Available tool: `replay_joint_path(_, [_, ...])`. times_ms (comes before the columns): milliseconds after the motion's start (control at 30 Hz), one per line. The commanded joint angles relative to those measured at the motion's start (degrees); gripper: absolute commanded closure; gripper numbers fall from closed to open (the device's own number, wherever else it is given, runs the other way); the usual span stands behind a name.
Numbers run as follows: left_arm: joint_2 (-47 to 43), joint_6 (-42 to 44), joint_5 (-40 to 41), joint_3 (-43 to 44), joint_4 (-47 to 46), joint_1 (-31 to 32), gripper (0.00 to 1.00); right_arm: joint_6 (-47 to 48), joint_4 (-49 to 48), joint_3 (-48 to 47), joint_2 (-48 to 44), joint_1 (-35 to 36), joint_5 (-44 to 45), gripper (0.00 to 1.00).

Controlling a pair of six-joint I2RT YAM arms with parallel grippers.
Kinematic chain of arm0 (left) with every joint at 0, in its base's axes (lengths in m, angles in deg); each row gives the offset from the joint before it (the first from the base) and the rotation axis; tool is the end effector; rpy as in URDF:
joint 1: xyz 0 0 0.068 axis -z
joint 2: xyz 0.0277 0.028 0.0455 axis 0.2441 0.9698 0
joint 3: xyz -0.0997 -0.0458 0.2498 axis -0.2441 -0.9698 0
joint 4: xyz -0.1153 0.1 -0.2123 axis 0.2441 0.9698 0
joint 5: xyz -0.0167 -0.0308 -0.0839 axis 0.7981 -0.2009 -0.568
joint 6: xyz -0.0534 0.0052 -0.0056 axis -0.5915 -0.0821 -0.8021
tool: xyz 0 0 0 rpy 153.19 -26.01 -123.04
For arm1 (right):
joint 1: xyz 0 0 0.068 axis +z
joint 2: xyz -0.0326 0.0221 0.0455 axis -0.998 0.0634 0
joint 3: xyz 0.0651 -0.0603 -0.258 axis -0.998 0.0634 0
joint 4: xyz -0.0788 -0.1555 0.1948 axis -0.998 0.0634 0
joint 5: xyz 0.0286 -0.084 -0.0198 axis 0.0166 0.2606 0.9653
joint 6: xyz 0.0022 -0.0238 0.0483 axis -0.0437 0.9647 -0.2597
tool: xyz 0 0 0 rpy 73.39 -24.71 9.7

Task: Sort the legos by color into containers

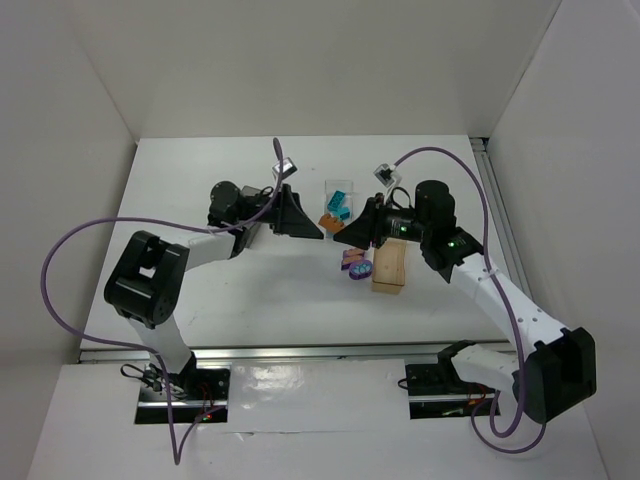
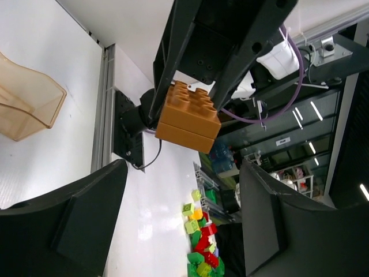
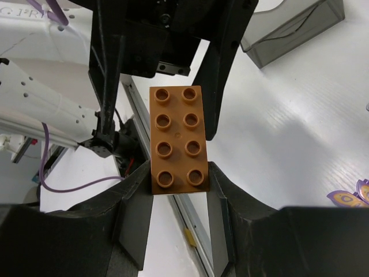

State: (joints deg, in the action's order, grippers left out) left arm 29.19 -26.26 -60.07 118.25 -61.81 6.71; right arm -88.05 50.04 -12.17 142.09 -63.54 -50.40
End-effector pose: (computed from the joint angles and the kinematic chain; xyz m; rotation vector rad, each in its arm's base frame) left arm 0.3177 -0.1574 0.2710 0.5514 1.8157 -2.1187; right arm 0.2243 0.1215 0.3235 -0.5425 1.8790 1.2785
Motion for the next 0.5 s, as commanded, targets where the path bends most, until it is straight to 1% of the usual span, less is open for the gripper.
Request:
replay_joint_path(0, [-1.94,2.35,-2.65,2.81,-27.17,-0.45,0.17,-0.78,-0.58,0.25,0.53,-0.42,-1.14,0.85])
replay_joint_path(100, [-1.41,4.55,-3.27,4.05,-23.66,0.08,0.17,-0.78,-1.11,0.78,0.53,-0.42,-1.15,0.85])
replay_joint_path(233, [-0.19,5.87,-3.28,5.1,-20.58,0.6,0.2,-0.78,-1.11,0.78,0.53,-0.42,-2.29,0.85])
replay_joint_path(433, [1.05,7.02,-2.75,7.39,-18.81,1.66,0.3,-0.78,-1.11,0.78,1.05,0.11,-2.82,0.85])
replay_joint_path(467, [1.05,7.8,-2.75,7.39,-17.25,1.66,0.32,-0.26,-1.11,0.78,1.05,0.11,-2.82,0.85])
